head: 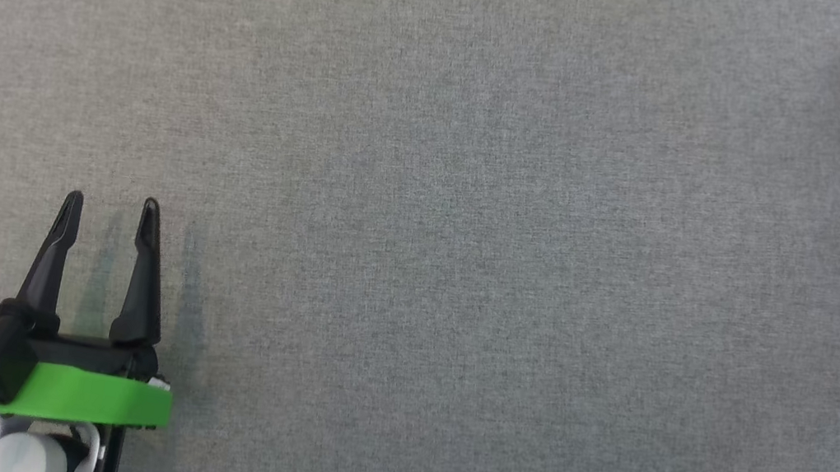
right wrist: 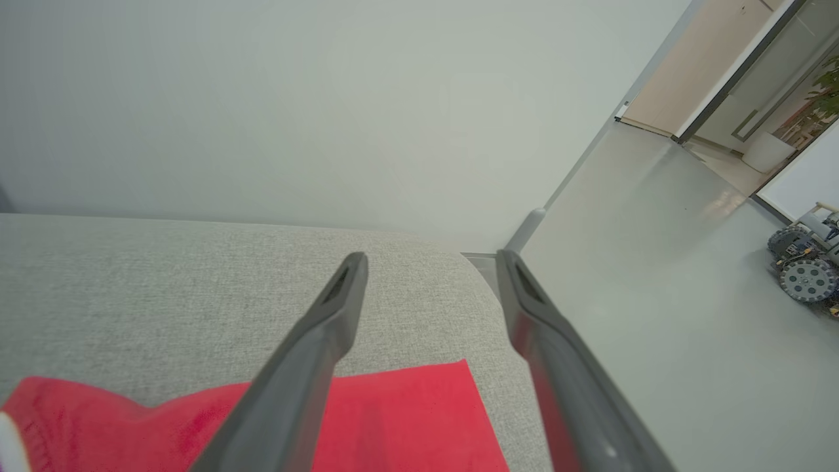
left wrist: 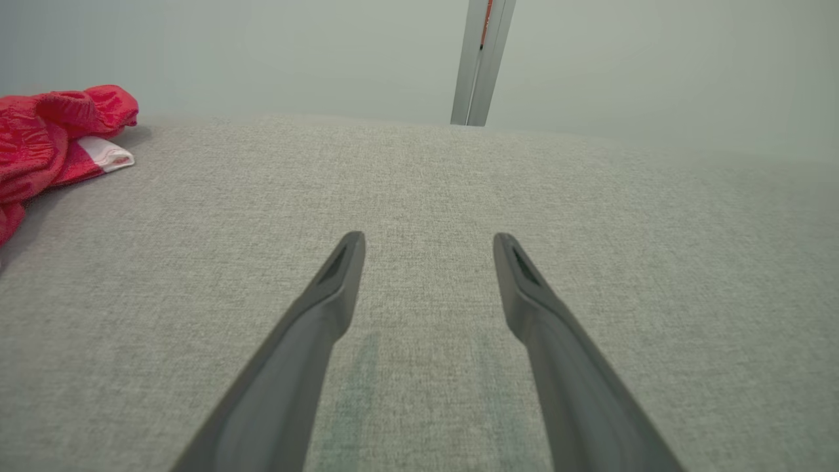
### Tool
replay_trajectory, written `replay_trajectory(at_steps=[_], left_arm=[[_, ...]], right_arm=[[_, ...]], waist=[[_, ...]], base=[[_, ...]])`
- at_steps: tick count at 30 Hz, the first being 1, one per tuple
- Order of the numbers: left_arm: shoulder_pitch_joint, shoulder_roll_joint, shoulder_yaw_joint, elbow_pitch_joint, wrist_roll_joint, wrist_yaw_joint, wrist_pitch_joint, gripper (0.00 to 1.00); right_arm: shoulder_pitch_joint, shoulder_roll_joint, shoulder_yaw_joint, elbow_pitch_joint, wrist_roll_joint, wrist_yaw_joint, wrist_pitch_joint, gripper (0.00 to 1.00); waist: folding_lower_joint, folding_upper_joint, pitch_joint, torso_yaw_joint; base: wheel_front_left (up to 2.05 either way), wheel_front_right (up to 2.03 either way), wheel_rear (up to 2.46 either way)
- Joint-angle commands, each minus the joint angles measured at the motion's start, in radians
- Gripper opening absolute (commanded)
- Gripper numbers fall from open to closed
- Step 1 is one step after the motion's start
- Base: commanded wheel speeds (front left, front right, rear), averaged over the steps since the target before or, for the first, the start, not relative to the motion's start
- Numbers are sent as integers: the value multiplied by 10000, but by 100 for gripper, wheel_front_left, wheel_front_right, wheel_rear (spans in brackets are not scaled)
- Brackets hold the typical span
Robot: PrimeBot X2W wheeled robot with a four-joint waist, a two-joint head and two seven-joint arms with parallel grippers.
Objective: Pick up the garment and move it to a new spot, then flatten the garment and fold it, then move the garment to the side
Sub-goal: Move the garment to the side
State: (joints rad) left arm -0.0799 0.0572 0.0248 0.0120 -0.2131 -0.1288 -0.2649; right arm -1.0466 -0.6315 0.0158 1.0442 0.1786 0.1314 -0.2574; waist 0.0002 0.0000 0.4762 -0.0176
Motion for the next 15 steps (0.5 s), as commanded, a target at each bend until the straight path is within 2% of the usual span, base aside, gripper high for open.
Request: replay_trajectory(at_steps=[1,8,15], left_arm=[[289,7,144,110,-110,-27,7,100],[1117,-42,968,692,-351,-26,7,100],[1852,-55,1358,1184,-416,-26,7,100]], right_arm=[[544,148,-88,-411,-19,-11,-82,100],[3920,1300,-756,-3853,-42,-13,-81,100],[7393,3064,-1253,-6578,-306,-11,-83,100]], waist=[[-2,0,-1265,-125],[-2,0,-3220,-356],[-2,0,-4432,-512]], base=[[0,0,0],[0,0,0],[0,0,0]])
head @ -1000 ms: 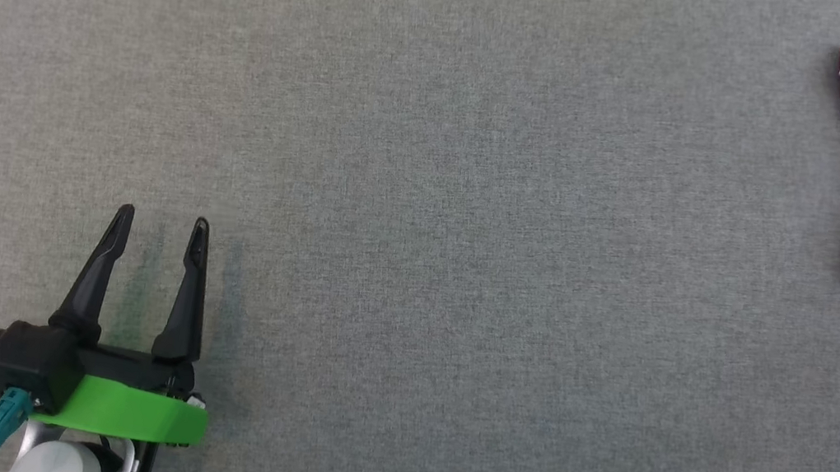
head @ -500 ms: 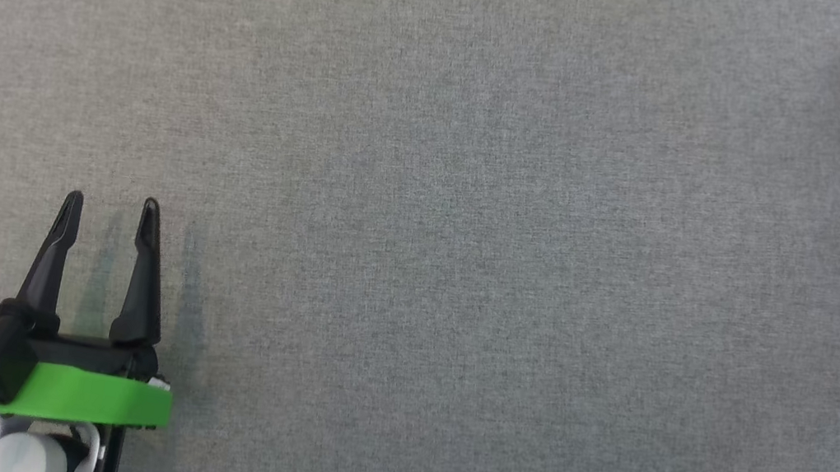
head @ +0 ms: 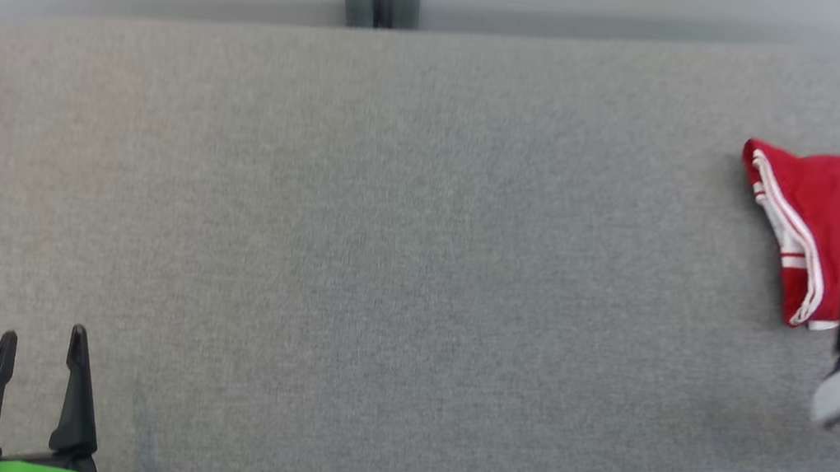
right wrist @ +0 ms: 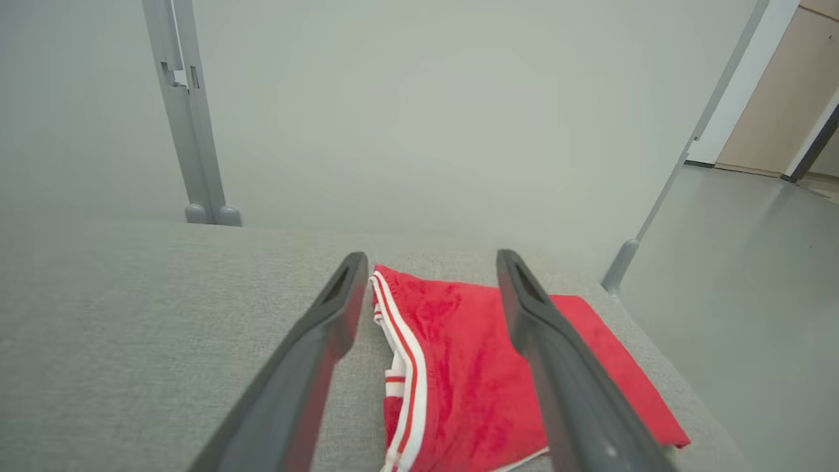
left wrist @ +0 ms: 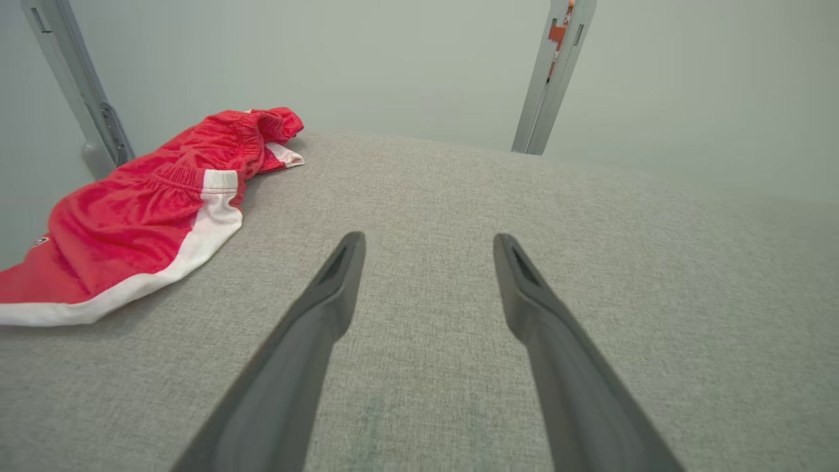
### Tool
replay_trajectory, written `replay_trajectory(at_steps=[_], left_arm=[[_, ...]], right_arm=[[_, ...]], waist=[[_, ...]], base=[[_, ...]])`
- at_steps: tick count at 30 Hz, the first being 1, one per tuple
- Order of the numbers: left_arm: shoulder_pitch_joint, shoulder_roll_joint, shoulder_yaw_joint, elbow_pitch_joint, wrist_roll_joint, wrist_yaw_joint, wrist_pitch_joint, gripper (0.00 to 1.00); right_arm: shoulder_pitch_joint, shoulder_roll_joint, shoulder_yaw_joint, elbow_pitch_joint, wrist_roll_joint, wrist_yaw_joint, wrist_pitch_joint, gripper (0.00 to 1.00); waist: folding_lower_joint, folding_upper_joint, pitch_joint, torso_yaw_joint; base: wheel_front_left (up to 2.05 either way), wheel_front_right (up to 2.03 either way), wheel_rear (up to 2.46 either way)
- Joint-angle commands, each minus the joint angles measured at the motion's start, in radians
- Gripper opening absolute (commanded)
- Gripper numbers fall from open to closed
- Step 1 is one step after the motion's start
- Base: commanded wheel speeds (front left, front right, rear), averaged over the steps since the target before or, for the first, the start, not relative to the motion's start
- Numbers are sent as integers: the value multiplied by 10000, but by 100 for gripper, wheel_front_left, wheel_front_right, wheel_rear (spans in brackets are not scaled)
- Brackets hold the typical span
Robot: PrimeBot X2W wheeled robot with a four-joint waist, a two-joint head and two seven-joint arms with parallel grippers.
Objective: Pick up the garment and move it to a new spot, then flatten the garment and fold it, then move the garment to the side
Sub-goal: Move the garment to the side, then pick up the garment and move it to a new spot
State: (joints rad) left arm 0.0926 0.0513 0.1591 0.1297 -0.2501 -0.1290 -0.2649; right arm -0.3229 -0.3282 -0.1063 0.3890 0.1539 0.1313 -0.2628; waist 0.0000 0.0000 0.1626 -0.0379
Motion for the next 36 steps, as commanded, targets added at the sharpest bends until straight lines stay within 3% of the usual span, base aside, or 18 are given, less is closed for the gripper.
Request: replay_trajectory(at_steps=[1,6,13,36], left_arm=[[228,2,36,99,-59,-24,7,100],[453,3,-94,428,-141,-24,7,100],[608,15,-562,802,-288,-25,8,100],[456,13,-635,794,45,-25,8,100]], right_arm=[[631,322,-55,-363,-115,-9,-30,100],[2183,1463,-28,-1428,-257,-9,-31,100],[3572,2182,329,-2062,-553,-9,-30,100],[3789,2491,423,-1827,-706,-8,-31,100]], waist=[[0,0,-1435,-315],[0,0,-1692,-353],[0,0,-1919,-334],[0,0,-1940,-67]], base=[[0,0,0],[0,0,0],[0,0,0],[0,0,0]])
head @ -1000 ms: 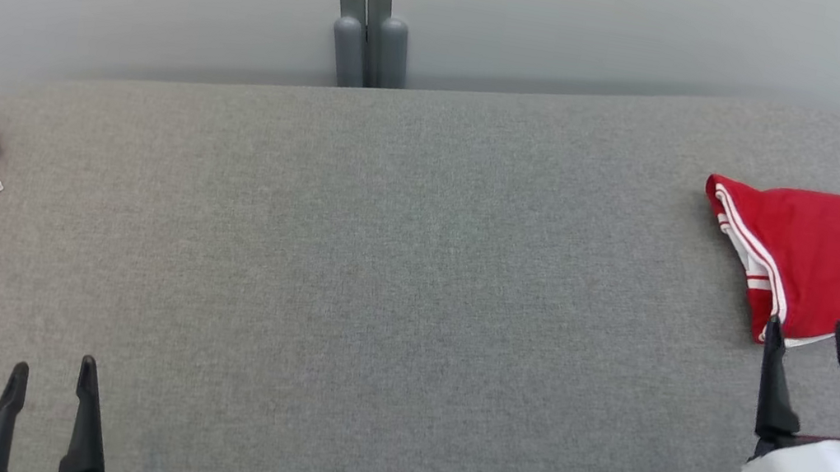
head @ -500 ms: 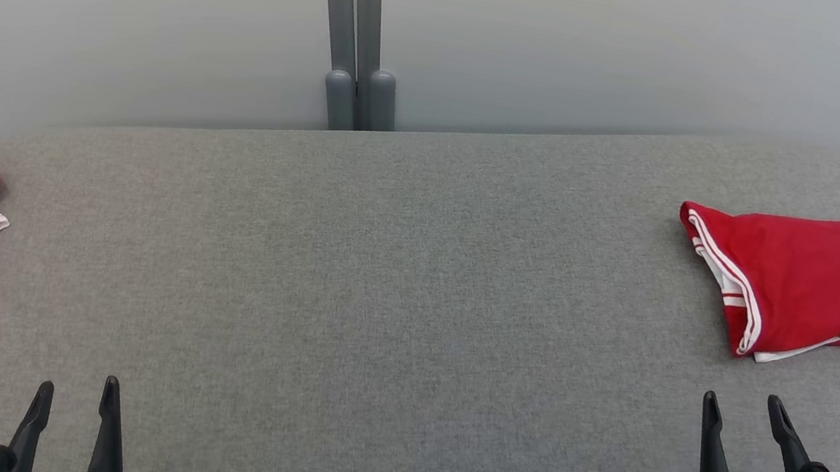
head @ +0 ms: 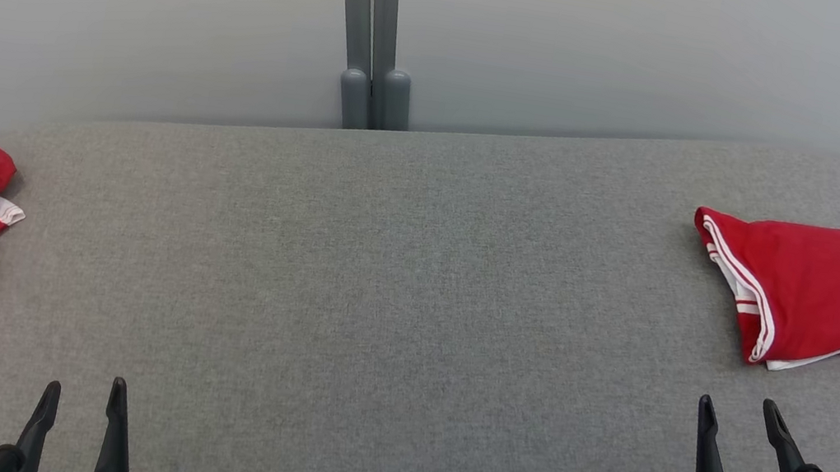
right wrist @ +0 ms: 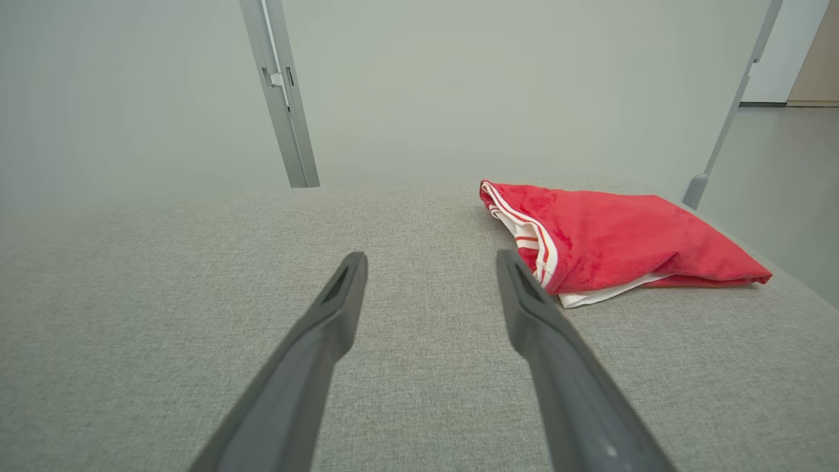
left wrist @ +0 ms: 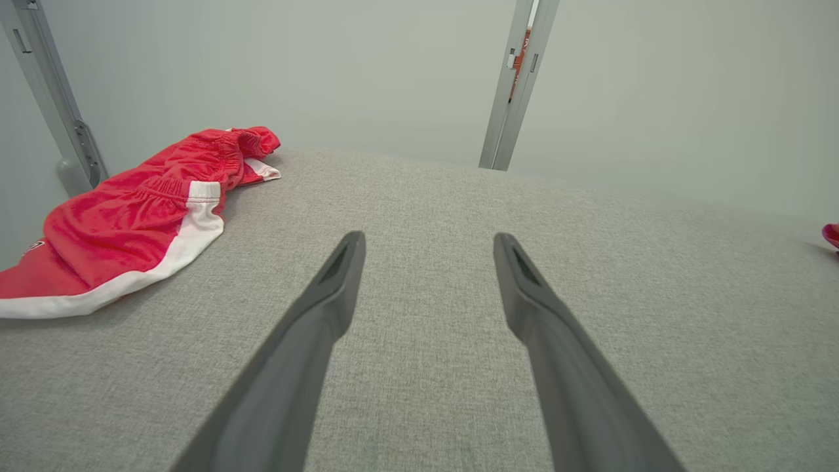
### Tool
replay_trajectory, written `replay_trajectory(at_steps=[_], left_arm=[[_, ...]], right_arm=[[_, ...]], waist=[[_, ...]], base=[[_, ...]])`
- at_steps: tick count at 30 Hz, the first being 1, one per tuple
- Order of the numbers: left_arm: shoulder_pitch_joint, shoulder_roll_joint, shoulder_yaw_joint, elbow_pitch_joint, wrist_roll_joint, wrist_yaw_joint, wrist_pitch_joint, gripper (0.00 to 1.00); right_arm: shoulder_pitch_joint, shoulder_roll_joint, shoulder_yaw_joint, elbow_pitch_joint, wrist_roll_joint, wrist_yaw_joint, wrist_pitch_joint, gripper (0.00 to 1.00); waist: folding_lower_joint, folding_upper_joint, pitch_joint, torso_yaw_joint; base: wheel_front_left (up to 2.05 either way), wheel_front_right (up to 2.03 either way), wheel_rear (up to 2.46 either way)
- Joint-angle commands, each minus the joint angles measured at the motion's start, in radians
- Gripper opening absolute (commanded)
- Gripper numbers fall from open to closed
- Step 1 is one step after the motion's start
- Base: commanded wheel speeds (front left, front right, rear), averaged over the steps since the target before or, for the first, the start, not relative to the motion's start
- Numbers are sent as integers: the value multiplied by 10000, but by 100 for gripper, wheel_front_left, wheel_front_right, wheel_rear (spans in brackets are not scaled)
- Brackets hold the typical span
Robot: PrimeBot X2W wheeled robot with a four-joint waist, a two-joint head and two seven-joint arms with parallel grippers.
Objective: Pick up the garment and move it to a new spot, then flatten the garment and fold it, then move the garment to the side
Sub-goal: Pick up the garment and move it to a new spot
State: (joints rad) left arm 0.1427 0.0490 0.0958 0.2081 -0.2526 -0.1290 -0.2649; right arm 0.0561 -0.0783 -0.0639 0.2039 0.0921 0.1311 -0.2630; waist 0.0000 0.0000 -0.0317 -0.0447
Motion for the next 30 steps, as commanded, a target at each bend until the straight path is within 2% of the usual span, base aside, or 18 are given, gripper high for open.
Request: replay_trajectory(at_steps=[1,19,23,30], left_arm=[[-55,36,-8,4,75,-25,8,100],[-97,34,-32,-52,101,-25,8,100],[-237,36,-118,-13,123,-25,8,100],[-44,36,-87,-74,144,-25,8,100]], right_arm=[[-6,-4,5,29,-83,-7,-30,100],[51,14,49,52,2,-7,-29,100],[145,20,113,2,43,-6,-31,100],[135,111,466,60,135,-6,-29,100]], waist=[[0,0,4,1],[0,0,81,167],[0,0,98,756],[0,0,62,2468]], base=[[0,0,0],[0,0,0],[0,0,0],[0,0,0]])
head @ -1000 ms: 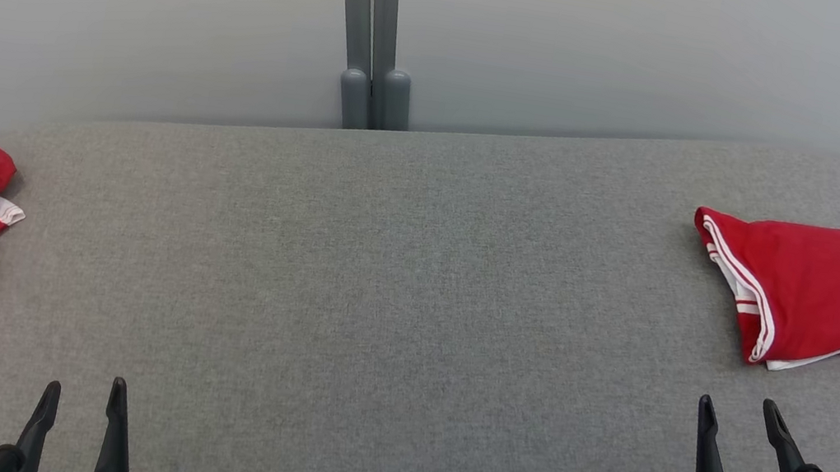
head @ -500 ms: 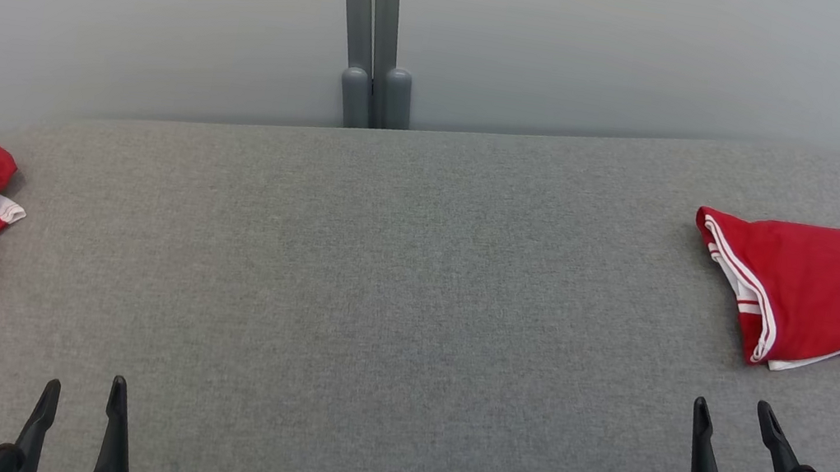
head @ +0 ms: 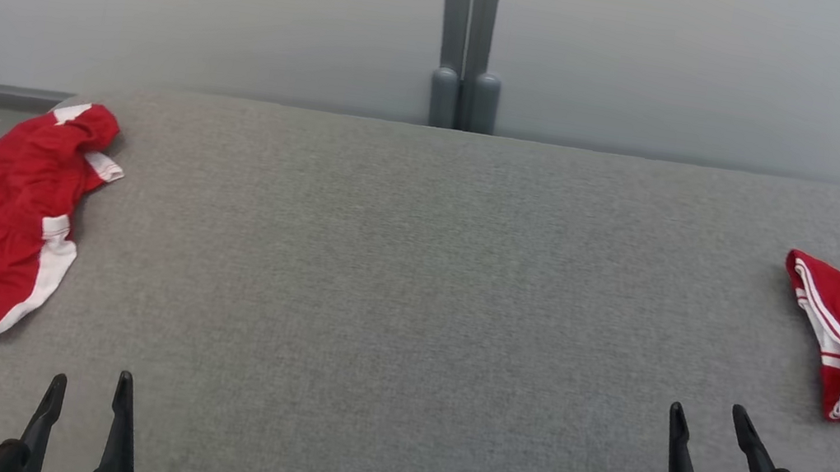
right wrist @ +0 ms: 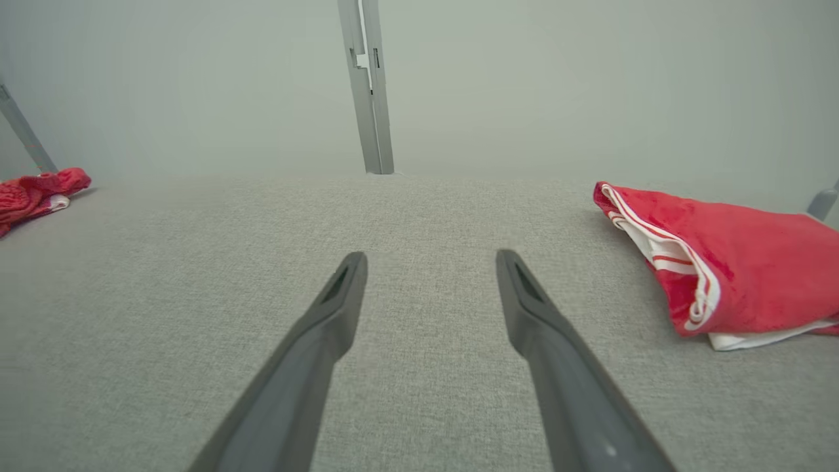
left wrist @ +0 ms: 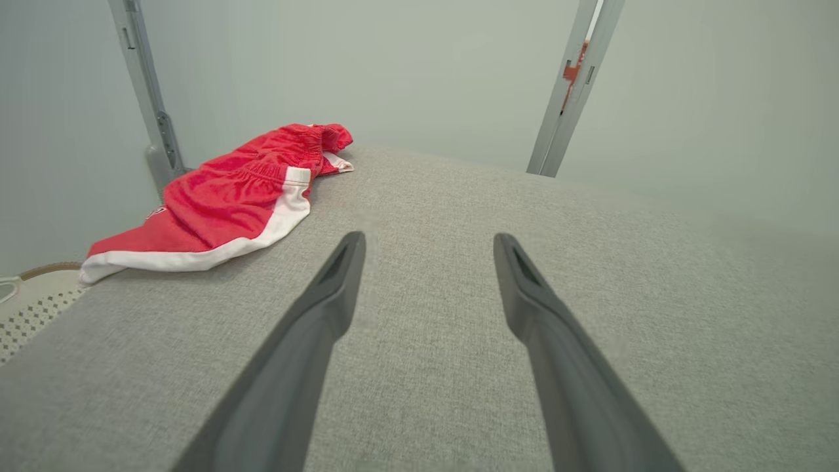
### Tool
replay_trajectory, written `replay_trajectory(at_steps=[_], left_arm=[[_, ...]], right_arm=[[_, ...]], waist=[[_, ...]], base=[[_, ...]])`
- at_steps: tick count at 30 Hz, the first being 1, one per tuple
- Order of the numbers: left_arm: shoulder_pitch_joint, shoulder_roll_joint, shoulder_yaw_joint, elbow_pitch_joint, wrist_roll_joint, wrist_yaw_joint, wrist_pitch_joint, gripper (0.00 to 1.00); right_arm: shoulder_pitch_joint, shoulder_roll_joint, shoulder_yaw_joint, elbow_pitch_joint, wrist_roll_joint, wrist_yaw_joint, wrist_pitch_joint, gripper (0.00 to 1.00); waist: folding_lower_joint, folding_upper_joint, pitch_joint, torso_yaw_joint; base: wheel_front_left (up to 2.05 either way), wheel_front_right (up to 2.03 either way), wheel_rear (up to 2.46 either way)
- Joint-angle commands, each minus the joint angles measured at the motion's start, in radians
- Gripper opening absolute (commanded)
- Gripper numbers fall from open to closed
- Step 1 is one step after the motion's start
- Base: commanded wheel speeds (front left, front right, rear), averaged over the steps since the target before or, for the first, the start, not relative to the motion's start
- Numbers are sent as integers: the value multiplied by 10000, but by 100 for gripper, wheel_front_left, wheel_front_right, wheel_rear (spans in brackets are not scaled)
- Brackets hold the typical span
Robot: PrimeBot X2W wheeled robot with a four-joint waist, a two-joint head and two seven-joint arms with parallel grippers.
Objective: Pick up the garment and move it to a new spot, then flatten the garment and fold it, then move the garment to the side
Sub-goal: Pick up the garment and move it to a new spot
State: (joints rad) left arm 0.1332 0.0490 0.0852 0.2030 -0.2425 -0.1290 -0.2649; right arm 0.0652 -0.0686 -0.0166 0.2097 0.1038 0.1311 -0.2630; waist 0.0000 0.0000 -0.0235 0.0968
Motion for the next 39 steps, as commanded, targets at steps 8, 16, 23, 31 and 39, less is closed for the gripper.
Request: replay_trajectory(at_steps=[8,16,23,31,39], left_arm=[[397,32,342,-238,-50,-25,8,100],[214,32,448,-398,-173,-25,8,100],[-908,32,523,-111,-726,-25,8,100],[-4032,548,839,1866,-1377,323,1440,100],[-7467,1618,987,4657,-1641,810,3533,100]], right_arm=[[-192,71,426,156,107,-6,-29,100],[-255,31,514,161,126,-6,-29,100],[-887,-384,387,-195,10,-6,-29,100],[-2077,-1143,118,-732,-59,-6,-29,100],[-2908,-1885,149,-1179,-106,-6,-29,100]], waist=[[0,0,-63,2354],[0,0,241,2375],[0,0,1810,1938],[0,0,4316,1692],[0,0,6037,1554]], base=[[0,0,0],[0,0,0],[0,0,0],[0,0,0],[0,0,0]])
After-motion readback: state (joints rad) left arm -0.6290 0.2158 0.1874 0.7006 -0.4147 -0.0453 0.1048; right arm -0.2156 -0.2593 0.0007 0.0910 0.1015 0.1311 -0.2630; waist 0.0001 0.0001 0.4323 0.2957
